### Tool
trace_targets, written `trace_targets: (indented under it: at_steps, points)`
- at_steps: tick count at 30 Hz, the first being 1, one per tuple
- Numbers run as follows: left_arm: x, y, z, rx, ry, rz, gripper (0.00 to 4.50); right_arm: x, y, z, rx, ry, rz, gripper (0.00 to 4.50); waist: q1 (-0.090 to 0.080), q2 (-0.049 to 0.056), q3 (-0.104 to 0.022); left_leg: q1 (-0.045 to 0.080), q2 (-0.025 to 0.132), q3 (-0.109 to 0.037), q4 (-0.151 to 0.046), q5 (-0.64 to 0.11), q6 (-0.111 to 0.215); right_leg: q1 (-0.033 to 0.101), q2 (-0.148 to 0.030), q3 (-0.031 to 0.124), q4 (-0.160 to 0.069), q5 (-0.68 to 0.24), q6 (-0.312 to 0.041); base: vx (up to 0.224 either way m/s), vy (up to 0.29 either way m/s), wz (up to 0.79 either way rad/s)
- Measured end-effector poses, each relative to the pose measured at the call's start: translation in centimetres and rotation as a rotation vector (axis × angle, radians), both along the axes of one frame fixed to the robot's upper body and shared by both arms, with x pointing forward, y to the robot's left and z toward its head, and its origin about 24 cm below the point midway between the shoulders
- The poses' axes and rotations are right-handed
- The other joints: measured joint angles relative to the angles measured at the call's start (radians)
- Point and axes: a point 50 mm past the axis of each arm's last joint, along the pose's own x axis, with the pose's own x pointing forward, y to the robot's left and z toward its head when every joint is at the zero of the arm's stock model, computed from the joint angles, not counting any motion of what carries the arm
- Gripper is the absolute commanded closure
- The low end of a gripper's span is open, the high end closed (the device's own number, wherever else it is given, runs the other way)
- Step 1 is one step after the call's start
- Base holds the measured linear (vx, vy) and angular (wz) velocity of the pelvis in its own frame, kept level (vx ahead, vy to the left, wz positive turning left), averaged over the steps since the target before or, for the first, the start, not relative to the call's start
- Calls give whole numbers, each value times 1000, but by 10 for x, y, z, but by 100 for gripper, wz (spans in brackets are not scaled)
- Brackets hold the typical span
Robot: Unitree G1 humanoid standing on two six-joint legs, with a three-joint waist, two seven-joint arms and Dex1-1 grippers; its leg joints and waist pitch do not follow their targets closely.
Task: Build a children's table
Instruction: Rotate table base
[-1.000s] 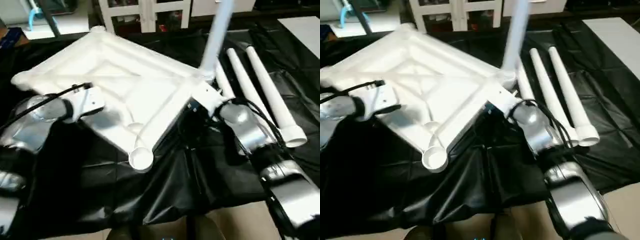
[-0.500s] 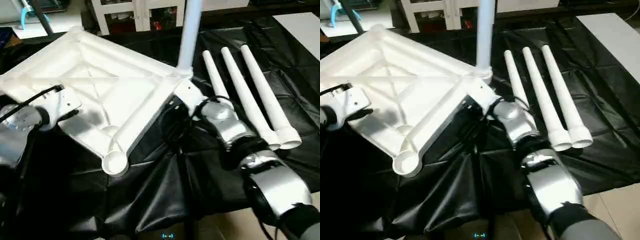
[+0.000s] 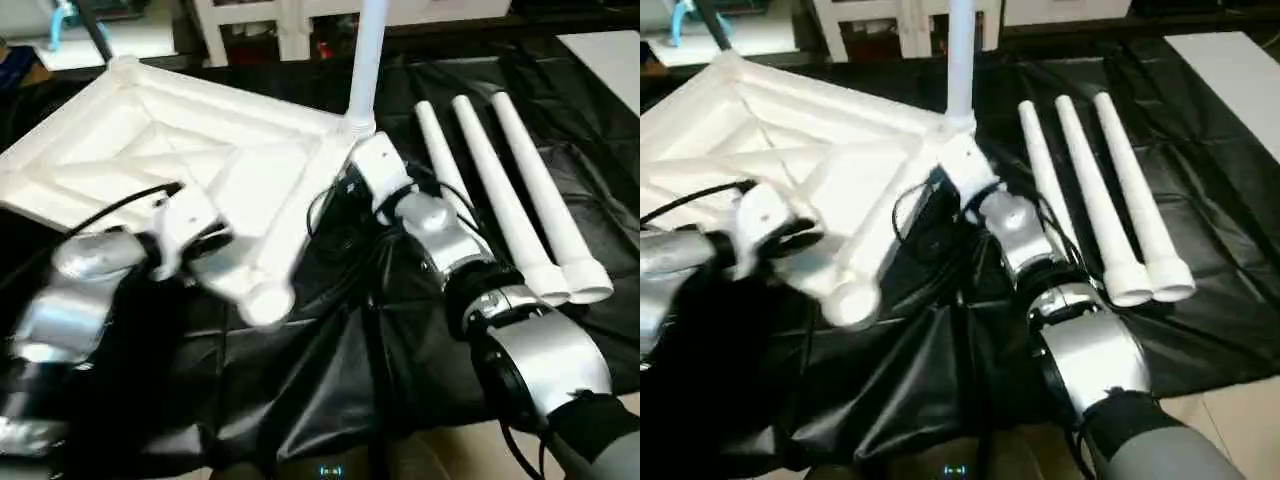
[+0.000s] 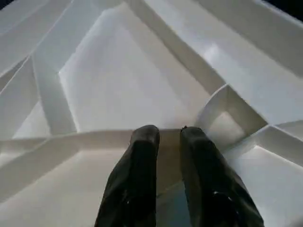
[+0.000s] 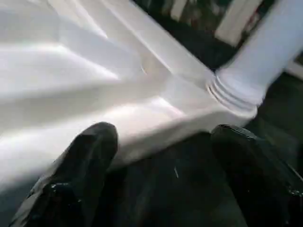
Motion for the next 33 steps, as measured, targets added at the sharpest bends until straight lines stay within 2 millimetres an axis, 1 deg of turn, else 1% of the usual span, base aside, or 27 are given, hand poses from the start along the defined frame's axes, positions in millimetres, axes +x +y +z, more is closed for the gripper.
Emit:
trace_targets:
  at_steps: [2, 3, 4, 6, 7, 9, 11, 12, 14, 17, 18, 19, 21, 23, 25, 27, 28, 30, 32, 33]
  points:
    - [7, -8, 4, -53, -35, 9, 353, 0, 2, 4, 14, -27, 9, 81, 5, -1, 1, -4, 0, 0, 1, 0, 0, -2, 0, -1, 0, 0, 0, 0, 0, 0]
    - [11, -12, 12, -86, -75, 16, 353, 0, 2, 6, 28, -37, 9, 81, 11, -3, 2, -10, 1, 0, 2, 0, 0, -5, 0, -2, 0, 0, 0, 0, 0, 0]
    - [14, -11, 20, -101, -108, 28, 353, 0, 1, 7, 42, -39, 8, 81, 14, -5, 2, -14, 1, 0, 4, 2, 4, -10, 0, -1, 1, 0, -1, 0, 0, 0]
    - [19, -4, 40, -117, -179, 54, 353, 1, -4, 9, 54, -51, 9, 81, 18, -5, 2, -23, 1, 0, 7, 3, 6, -17, 0, -2, 2, 1, -1, 0, 0, 0]
    - [20, 0, 46, -121, -200, 66, 353, 1, -7, 10, 59, -56, 6, 81, 20, -5, 2, -24, 1, 0, 7, 3, 7, -17, 0, -2, 2, 1, -1, 0, 0, 0]
    - [19, 9, 55, -102, -223, 83, 353, 1, -14, 15, 82, -82, 25, 81, 21, -5, 2, -25, 1, 0, 8, 2, 8, -17, 0, -2, 1, 1, -1, 0, 0, 0]
    - [18, 16, 59, -77, -228, 94, 353, -1, -18, 19, 114, -102, 57, 81, 24, -5, 2, -25, 1, 0, 8, 2, 8, -17, 0, -3, 2, 1, -1, 0, 0, 0]
    - [15, 22, 60, -51, -217, 78, 353, -5, -19, 23, 141, -117, 110, 81, 27, -5, 2, -25, 2, 0, 8, 2, 8, -17, 0, -4, 2, 1, -2, 0, 0, 0]
    - [9, 29, 57, -21, -182, 49, 353, -13, -21, 26, 172, -132, 184, 81, 32, -5, 2, -24, 2, -1, 9, 2, 8, -17, 0, -5, 2, 1, -2, 0, 0, 0]
    - [-3, 28, 48, -43, -87, -39, 353, -34, -35, 30, 206, -136, 271, 81, 49, -3, 3, -25, 2, -1, 10, 2, 8, -17, 0, -5, 3, 1, -2, 0, 0, 0]
    - [-10, 28, 42, -51, -28, -79, 353, -43, -42, 34, 209, -131, 287, 81, 55, -2, 3, -25, 2, -2, 12, 2, 8, -17, 0, -4, 3, 1, -2, 0, 0, 0]
    - [-17, 30, 37, -46, 20, -108, 353, -49, -48, 37, 209, -139, 296, 81, 57, -1, 4, -25, 2, -2, 12, 2, 7, -16, 0, -3, 3, 1, -2, 0, 0, 0]
    - [-27, 33, 28, -31, 110, -144, 353, -58, -56, 48, 205, -156, 299, 81, 57, 3, 4, -24, 2, -2, 13, 1, 4, -16, 0, -2, 3, 2, -4, 0, 0, 0]
    - [-33, 36, 25, -3, 144, -159, 353, -67, -61, 56, 207, -180, 299, 81, 57, 5, 3, -22, 2, -2, 13, 0, 0, -15, 0, -2, 6, 2, -4, 0, 0, 0]
    - [-40, 45, 25, 43, 181, -159, 353, -87, -70, 56, 177, -188, 296, 81, 59, 6, 2, -19, 2, -2, 12, 1, -1, -12, 0, -2, 6, 2, -4, 0, 0, 0]
    - [-47, 52, 21, 69, 242, -153, 353, -99, -82, 49, 157, -153, 260, 81, 57, 9, 1, -17, 2, -2, 13, 1, -1, -10, 0, 0, 7, 2, -3, 0, 0, 0]
    - [-50, 51, 19, 70, 262, -165, 353, -103, -86, 48, 150, -139, 245, 81, 55, 10, 0, -16, 1, -2, 13, 1, -1, -10, 0, 1, 7, 2, -3, 0, 0, 0]
    - [-58, 41, 12, 61, 307, -216, 353, -115, -95, 48, 130, -112, 202, 81, 54, 12, -1, -14, 1, -2, 13, 1, -1, -8, 0, 2, 7, 2, -3, 0, 0, 0]
    - [-58, 31, 6, 46, 323, -241, 353, -120, -99, 52, 127, -105, 180, 81, 52, 13, -1, -12, 1, -2, 13, 1, -1, -5, 0, 1, 7, 2, -3, 0, 0, 0]
    - [-58, 24, 2, 35, 321, -252, 353, -122, -99, 56, 126, -110, 175, 81, 51, 13, -1, -7, 1, -2, 13, 1, -1, -2, 0, 1, 7, 2, -3, 0, 0, 0]
